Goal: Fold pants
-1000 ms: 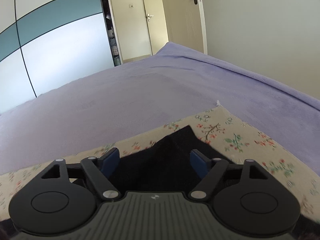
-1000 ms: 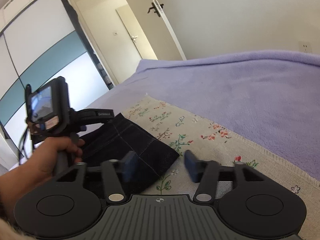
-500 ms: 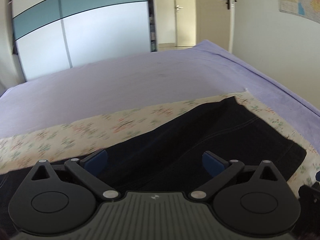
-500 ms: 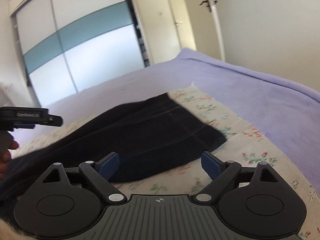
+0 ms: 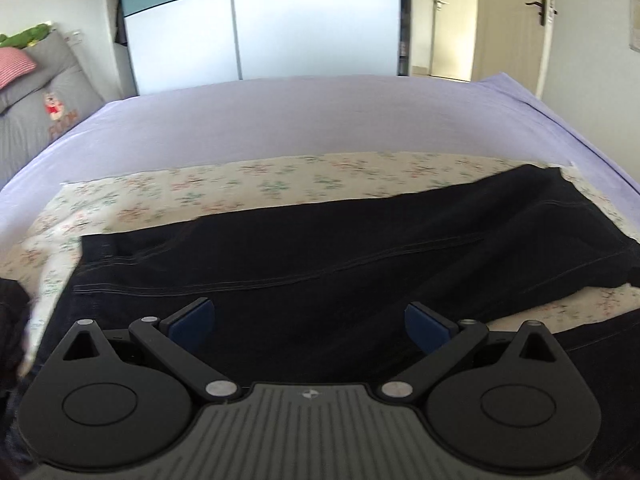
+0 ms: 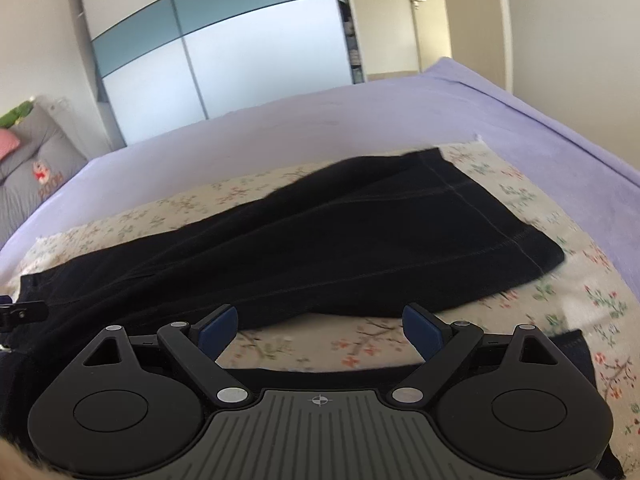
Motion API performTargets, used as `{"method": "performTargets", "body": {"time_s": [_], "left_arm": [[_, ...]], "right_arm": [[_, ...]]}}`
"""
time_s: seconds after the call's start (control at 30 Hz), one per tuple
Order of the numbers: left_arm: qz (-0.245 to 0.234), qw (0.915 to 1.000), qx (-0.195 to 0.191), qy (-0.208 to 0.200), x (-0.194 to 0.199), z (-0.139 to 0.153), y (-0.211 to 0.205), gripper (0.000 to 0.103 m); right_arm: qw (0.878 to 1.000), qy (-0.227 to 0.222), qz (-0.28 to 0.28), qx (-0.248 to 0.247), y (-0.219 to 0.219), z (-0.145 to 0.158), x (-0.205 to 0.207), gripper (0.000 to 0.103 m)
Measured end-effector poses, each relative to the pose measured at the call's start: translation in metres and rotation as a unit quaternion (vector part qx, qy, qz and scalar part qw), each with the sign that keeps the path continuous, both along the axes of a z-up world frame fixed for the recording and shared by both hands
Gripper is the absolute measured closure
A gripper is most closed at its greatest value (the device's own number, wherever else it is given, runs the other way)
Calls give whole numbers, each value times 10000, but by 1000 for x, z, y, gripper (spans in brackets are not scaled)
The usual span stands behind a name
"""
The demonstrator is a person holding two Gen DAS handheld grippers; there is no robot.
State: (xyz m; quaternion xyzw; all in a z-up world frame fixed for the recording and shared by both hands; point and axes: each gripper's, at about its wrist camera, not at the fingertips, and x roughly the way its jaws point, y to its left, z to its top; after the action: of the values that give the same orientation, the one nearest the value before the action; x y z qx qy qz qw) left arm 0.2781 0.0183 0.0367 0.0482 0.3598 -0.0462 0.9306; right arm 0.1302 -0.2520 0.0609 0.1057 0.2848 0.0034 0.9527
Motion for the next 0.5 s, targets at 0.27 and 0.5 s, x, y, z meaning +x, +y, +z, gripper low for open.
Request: {"method": "performTargets", "body": {"time_s": [0.27, 0.5], "left_arm": [[716, 9969, 308, 56, 46, 2, 115, 0], [965, 9937, 324, 476, 114, -33, 191, 0]], "right_arm": [[9968, -57, 789, -63, 70, 14, 64, 8], [9849, 51, 1542, -784, 160, 9, 138, 8]]}}
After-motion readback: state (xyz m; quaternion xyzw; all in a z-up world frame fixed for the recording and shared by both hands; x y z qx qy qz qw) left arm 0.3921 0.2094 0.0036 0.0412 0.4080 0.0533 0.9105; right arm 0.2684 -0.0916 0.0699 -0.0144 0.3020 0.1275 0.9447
